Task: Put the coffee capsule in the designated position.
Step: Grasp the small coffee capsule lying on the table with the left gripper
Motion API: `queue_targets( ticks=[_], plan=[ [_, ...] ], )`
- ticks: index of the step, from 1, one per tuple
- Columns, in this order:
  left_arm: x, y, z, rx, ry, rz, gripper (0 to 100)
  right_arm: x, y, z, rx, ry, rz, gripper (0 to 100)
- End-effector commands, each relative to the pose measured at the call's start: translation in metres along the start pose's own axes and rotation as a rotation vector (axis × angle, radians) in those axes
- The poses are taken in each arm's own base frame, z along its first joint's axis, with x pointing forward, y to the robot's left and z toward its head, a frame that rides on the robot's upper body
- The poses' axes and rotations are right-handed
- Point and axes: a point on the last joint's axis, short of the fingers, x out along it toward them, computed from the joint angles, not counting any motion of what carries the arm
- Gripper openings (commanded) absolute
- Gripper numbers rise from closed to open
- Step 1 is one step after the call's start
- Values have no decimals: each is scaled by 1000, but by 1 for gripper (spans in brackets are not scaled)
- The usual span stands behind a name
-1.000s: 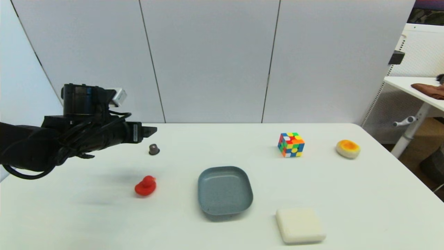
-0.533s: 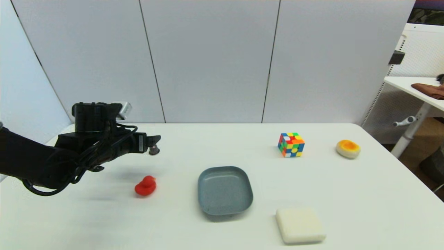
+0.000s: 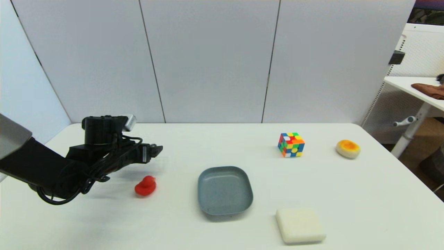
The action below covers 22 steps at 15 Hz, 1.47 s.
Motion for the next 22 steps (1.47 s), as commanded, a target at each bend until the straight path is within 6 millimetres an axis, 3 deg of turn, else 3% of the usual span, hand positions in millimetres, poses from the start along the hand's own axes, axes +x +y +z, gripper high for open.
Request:
queue_targets(
  ticks=[1,22],
  plan=[
    [2,1,-13,-2,15,4,100,0,0,0,0,1,0,100],
    [20,4,-13,-4,-34,10,100,0,0,0,0,1,0,100]
  ],
)
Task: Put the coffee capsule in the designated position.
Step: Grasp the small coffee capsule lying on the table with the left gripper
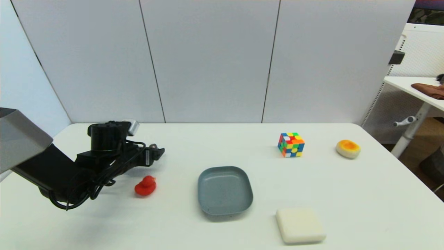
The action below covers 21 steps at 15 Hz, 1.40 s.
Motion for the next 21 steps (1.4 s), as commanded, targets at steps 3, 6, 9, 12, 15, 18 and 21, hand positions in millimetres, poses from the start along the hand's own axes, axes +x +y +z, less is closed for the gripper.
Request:
queue_targets(
  ticks=[3,6,9,12,15,18,21],
  plan=[
    [5,1,-2,-1,2,3,100,0,0,0,0,1,0,100],
    [8,1,-2,-1,5,3,0,0,0,0,0,1,0,100],
    [14,1,-1,-1,1,3,0,0,0,0,0,1,0,100],
    [15,0,1,-1,-5,1,0,0,0,0,0,1,0,100],
    [16,0,1,-1,-7,1,0,0,0,0,0,1,0,100],
    [14,0,2,-1,-7,0,0,0,0,0,0,1,0,100],
    [1,-3,17,12,-36,-11,0,0,0,0,0,1,0,100]
  ],
)
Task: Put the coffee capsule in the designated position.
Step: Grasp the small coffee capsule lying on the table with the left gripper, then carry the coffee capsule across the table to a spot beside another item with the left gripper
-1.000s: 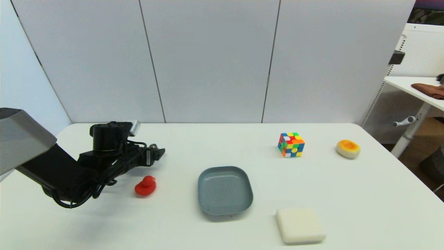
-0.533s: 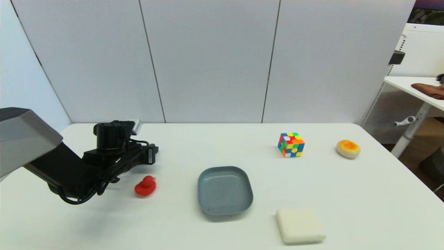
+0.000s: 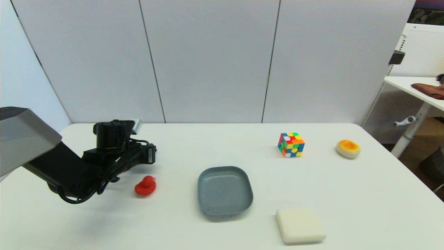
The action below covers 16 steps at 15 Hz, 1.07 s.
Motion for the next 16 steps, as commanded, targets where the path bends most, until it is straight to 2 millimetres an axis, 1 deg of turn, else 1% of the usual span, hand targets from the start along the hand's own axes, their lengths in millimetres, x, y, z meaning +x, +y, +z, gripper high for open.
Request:
queue_targets(
  ticks=[1,3,4,7,10,12,14,16],
  plan=[
    [-18,-9,21,17,-38,-28,0,0,0,0,0,1,0,100],
    [-27,-24,36,35,-54,-66,0,0,0,0,0,1,0,100],
    [-29,-36,45,47,-70,-98,0,0,0,0,0,1,0,100],
    [-28,-89,67,101,-103,-227,0,0,0,0,0,1,0,100],
    [-26,-156,76,157,-116,-380,0,0,0,0,0,1,0,100],
    [-27,-202,72,193,-115,-476,0,0,0,0,0,1,0,100],
    [-29,-236,61,224,-100,-547,0,0,0,0,0,1,0,100],
    [-35,-257,47,251,-73,-595,0,0,0,0,0,1,0,100]
  ],
)
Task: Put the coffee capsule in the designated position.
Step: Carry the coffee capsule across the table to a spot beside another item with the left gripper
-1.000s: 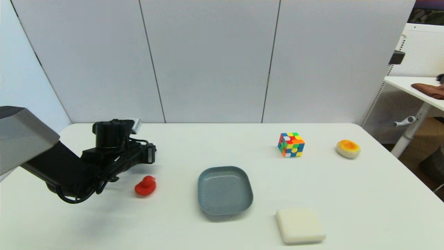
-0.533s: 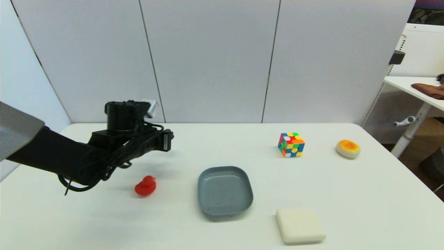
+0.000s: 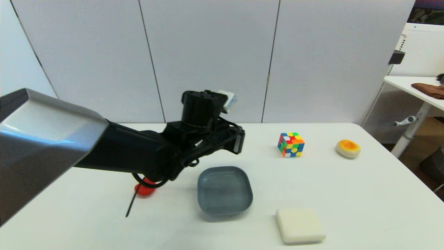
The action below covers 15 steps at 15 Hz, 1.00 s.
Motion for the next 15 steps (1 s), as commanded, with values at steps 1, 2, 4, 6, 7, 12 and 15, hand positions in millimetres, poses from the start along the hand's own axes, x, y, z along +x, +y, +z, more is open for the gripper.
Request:
queue_targets(
  ticks=[1,2,4,6,7,12,15],
  plan=[
    [22,-50,-24,36,63,-109,0,0,0,0,0,1,0,100],
    [25,-58,-32,42,82,-127,0,0,0,0,0,1,0,100],
    [29,-72,-45,54,117,-154,0,0,0,0,0,1,0,100],
    [31,-78,-52,61,140,-167,0,0,0,0,0,1,0,100],
    [31,-79,-54,62,149,-168,0,0,0,0,0,1,0,100],
    [27,-77,-65,59,186,-164,0,0,0,0,0,1,0,100],
    [27,-77,-66,57,191,-163,100,0,0,0,0,1,0,100]
  ],
)
